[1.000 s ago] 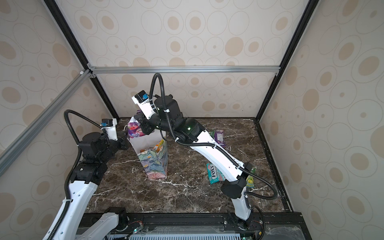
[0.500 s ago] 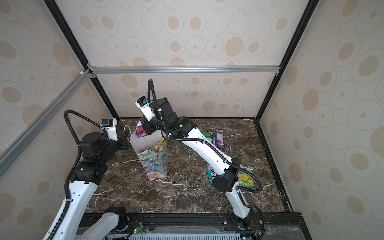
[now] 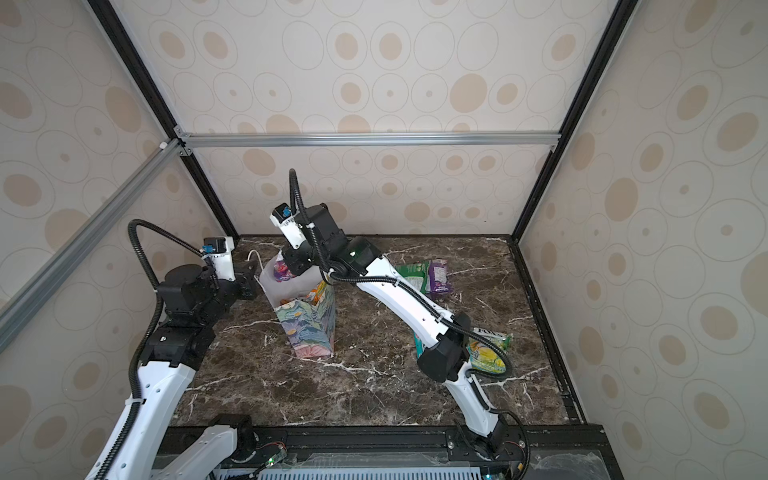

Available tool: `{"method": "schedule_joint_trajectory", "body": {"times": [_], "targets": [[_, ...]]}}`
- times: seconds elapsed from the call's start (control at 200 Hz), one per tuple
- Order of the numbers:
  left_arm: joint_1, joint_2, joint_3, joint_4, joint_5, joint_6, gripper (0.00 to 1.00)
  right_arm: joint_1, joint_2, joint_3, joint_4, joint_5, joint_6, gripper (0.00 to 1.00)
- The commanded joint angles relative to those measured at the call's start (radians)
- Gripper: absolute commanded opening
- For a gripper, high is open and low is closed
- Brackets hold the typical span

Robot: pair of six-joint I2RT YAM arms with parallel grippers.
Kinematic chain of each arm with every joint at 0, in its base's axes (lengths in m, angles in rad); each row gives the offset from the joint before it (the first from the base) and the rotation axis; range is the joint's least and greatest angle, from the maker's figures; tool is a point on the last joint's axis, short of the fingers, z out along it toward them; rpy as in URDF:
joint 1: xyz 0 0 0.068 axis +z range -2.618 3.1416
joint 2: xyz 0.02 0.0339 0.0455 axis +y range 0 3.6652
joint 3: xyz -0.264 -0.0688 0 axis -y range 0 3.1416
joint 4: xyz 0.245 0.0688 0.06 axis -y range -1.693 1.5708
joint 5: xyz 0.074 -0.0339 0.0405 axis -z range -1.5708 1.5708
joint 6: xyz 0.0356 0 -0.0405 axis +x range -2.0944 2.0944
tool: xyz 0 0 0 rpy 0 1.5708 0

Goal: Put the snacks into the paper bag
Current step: 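Lower the purple bag into the white bag with the right gripper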

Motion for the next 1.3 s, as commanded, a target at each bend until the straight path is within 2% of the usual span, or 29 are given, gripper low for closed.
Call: {"method": "schedule_joint_trajectory", "body": {"times": [0.0,0.2,0.475,0.885,0.95,1.18,1.296], "targets": [[0.004,-0.01,0.007,0.012,-0.003,0.007,0.04,0.003,0.003,0.011,0.022,0.028,-0.013,0.0],[0.004,-0.01,0.006,0.013,-0.003,0.007,0.04,0.005,0.011,0.007,-0.002,0.109,-0.063,0.0],[0.005,-0.007,0.006,0.012,-0.004,0.007,0.04,0.02,0.016,-0.025,-0.011,0.116,-0.09,0.0],[0.004,-0.008,0.006,0.012,-0.005,0.009,0.04,0.031,0.012,-0.02,-0.018,0.125,-0.106,0.12],[0.004,-0.009,0.007,0.012,-0.005,0.008,0.04,0.032,0.01,-0.019,-0.015,0.125,-0.108,0.18],[0.004,-0.009,0.007,0.011,-0.005,0.007,0.04,0.037,-0.005,-0.017,-0.021,0.12,-0.108,0.19],[0.005,-0.009,0.006,0.012,-0.006,0.008,0.04,0.043,-0.022,-0.019,-0.025,0.118,-0.112,0.24]]}}
